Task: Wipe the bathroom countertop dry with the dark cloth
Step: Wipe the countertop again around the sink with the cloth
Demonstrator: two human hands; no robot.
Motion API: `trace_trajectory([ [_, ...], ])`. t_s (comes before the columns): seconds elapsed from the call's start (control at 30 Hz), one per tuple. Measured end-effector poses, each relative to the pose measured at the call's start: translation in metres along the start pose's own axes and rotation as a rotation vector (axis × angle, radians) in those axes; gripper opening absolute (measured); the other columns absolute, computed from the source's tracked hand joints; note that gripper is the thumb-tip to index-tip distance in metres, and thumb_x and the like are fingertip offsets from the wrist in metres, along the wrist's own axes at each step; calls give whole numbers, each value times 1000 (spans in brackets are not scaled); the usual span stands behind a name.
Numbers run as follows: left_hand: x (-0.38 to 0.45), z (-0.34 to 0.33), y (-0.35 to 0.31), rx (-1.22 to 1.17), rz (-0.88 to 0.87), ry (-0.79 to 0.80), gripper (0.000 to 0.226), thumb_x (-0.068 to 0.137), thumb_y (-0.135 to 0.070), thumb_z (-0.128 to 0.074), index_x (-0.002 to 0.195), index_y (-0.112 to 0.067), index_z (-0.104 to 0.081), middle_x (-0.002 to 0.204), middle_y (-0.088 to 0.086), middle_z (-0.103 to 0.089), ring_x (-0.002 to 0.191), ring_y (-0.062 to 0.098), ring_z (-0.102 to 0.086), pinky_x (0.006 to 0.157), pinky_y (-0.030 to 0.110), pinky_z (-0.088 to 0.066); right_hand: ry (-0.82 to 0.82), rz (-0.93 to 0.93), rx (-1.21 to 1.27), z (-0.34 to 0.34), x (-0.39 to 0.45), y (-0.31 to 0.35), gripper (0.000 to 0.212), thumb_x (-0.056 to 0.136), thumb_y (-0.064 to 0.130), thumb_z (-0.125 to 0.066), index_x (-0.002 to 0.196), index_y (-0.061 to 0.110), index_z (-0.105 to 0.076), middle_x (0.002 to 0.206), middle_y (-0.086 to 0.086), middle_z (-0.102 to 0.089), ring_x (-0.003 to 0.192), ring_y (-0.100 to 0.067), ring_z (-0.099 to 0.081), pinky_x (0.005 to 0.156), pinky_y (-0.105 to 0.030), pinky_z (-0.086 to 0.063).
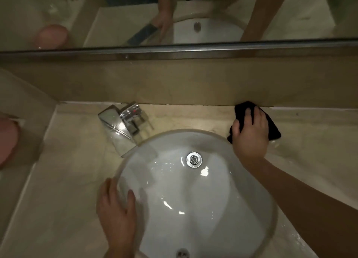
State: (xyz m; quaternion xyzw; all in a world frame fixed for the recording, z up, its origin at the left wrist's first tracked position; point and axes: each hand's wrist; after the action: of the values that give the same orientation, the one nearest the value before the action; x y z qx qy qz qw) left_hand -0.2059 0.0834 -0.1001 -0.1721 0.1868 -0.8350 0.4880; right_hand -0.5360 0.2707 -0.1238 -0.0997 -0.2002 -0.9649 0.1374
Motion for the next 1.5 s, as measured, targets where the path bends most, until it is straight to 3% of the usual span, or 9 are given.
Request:
trace_trajectory([
  [0.1, 18, 8, 47, 223, -32, 57, 78, 87, -48, -43, 147, 1, -42, 153, 24, -39, 140, 41, -35, 115, 53, -29, -11, 62, 21, -9, -5, 20, 51, 101, 30, -40, 138, -3, -52, 144, -27, -50, 134, -42, -45, 116, -50, -34],
  [0.37, 17, 5, 55, 96, -58, 24, 63, 92, -32, -40, 146, -1, -46, 154, 18, -42, 142, 38, -36, 116, 50, -28, 19, 324, 100, -45, -30, 123, 47, 100, 28, -44, 133, -1, -59, 137, -22, -58, 128, -35, -48, 114, -45, -35],
  [0.7, 20, -3, 61, 60, -105, -4, 59, 91, -24, -45, 145, -3, -47, 155, 16, -40, 142, 36, -35, 116, 49, -28, 351, 507, 403, -48, -97, 211, 48, 81, 2, -56, 128, -4, -62, 137, -20, -59, 133, -31, -48, 111, -42, -37],
  [0.8, 19, -6, 66, 74, -118, -2, 58, 90, -19, -48, 145, 0, -47, 153, 18, -41, 140, 38, -38, 115, 50, -30, 588, 464, 445, -17, -120, 209, 21, 101, 22, -51, 107, 12, -67, 105, -7, -67, 103, -26, -62, 80, -31, -44],
  [0.93, 20, 0, 58, 58, -50, 82, 58, 90, -21, -44, 145, -3, -47, 152, 15, -43, 139, 36, -39, 113, 48, -29, 691, 273, 518, 3, -153, 211, 40, 101, 55, -33, 109, 30, -63, 87, 5, -67, 81, -19, -63, 73, -32, -50],
  [1.1, 23, 18, 56, -145, -23, 220, 63, 87, -24, -43, 149, -12, -46, 159, 5, -38, 148, 23, -31, 119, 39, -25, 736, 129, 706, 24, -155, 261, 28, 106, 41, -43, 103, 26, -66, 66, 6, -59, 55, -14, -57, 59, -29, -42],
  [1.23, 35, 60, 103, -304, -17, 157, 53, 94, -33, -40, 147, -38, -44, 152, -15, -42, 141, 5, -37, 109, 32, -37, 640, 332, 650, 24, -161, 319, 26, 107, 34, -44, 120, 29, -65, 94, 20, -64, 88, -3, -59, 77, -17, -42],
  [1.37, 79, 88, 171, -61, -49, 79, 51, 98, -26, -36, 145, -10, -50, 153, 8, -45, 142, 29, -39, 114, 40, -32, 531, 532, 499, -22, -180, 361, 45, 106, 40, -41, 147, 21, -51, 151, 6, -46, 138, -11, -39, 116, -21, -23],
  [1.5, 87, 85, 192, 46, -28, 115, 52, 101, -22, -33, 148, -3, -45, 156, 11, -40, 144, 33, -37, 116, 45, -31, 656, 854, 184, -58, -209, 359, 51, 108, 49, -24, 146, 29, -52, 156, 3, -43, 143, -23, -40, 119, -35, -19],
])
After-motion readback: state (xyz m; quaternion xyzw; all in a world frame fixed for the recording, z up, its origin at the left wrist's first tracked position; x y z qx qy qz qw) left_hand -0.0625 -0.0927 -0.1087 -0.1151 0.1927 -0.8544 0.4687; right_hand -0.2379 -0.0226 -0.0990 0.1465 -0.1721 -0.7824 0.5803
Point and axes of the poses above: each hand's wrist, its own x-axis towards the middle knuckle, its own z-axis out of the back of the hand, y = z × x
